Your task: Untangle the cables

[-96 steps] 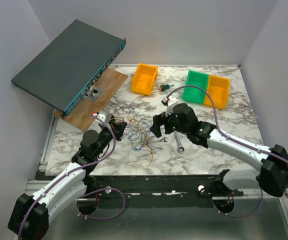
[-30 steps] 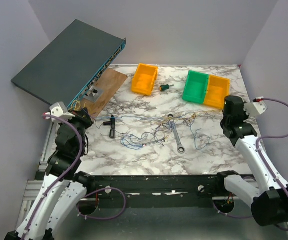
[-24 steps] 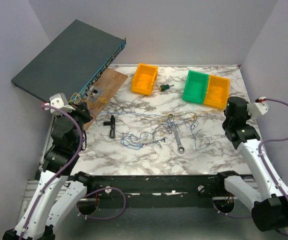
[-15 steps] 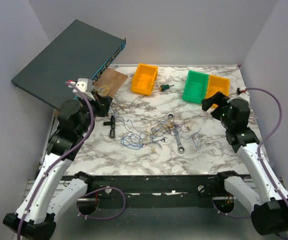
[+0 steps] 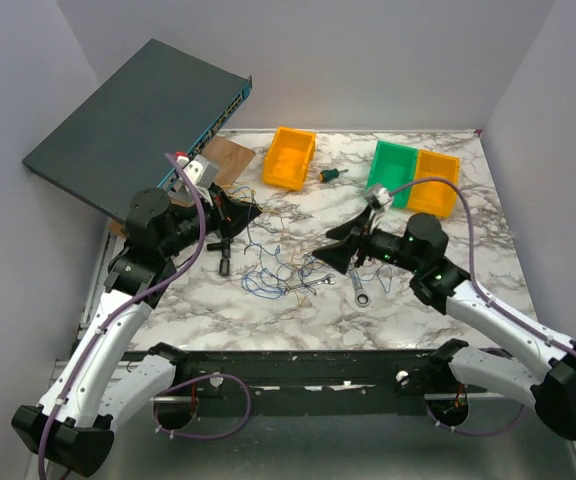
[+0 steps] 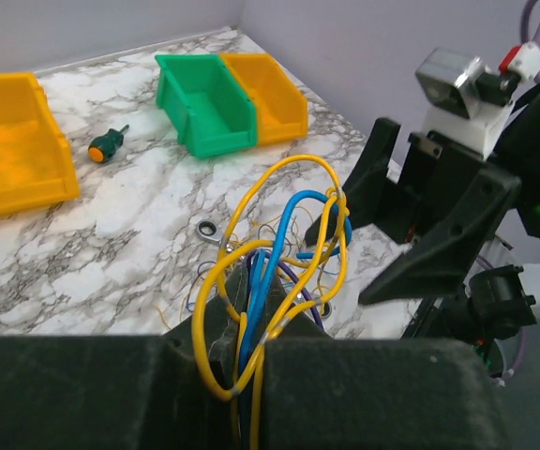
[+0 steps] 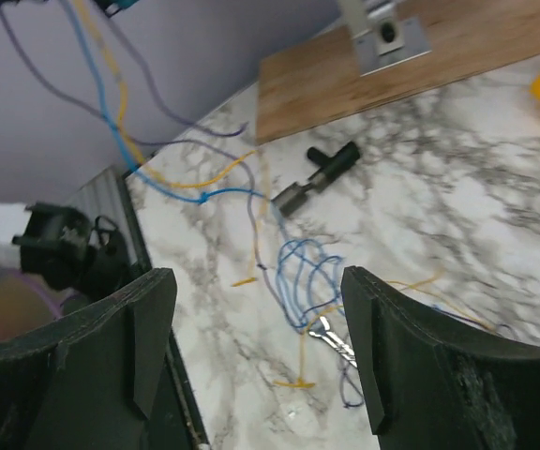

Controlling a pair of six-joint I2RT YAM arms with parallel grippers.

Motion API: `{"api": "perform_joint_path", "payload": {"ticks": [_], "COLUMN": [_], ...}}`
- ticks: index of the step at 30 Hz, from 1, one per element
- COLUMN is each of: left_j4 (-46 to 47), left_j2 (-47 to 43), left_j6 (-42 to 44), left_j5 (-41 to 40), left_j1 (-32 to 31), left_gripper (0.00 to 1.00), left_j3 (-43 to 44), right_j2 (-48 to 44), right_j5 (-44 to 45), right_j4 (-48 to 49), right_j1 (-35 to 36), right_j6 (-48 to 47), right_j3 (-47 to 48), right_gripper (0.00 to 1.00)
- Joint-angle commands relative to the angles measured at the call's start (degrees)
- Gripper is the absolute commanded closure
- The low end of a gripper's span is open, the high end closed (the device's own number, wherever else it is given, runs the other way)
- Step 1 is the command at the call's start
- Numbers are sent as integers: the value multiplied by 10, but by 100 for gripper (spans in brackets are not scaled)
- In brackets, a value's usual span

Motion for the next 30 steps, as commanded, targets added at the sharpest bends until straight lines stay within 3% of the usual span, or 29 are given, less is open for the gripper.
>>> {"api": "perform_joint_path", "payload": {"ticks": [1,8,15,20,24,30], "left_j4": [47,37,47,15,21,22], "left_j2": [10,33,42,45,47,56], "left_j6": [0,-12,-33,-33,-34,-43], "left_j5": [40,1,-33,-88,-83,-72], "left_j1": [-3,-4,-4,-5,-4,-5], "left_gripper": [100,100,100,100,100,100], "left_j3": [-9,-2,-18,-14,-17,-11], "right_j2": [45,92,120,100,93,152], "right_j5": [-7,20,95,158,97,30], "right_j4": [87,130,130,85,68,46], "right_j1": [82,156,173,173,173,191], "right_j6": [-61,-94,-109,-141,-167,-188], "right_j3": [14,40,68,91,104,146], "right_gripper": [23,32,36,21,38,42]}}
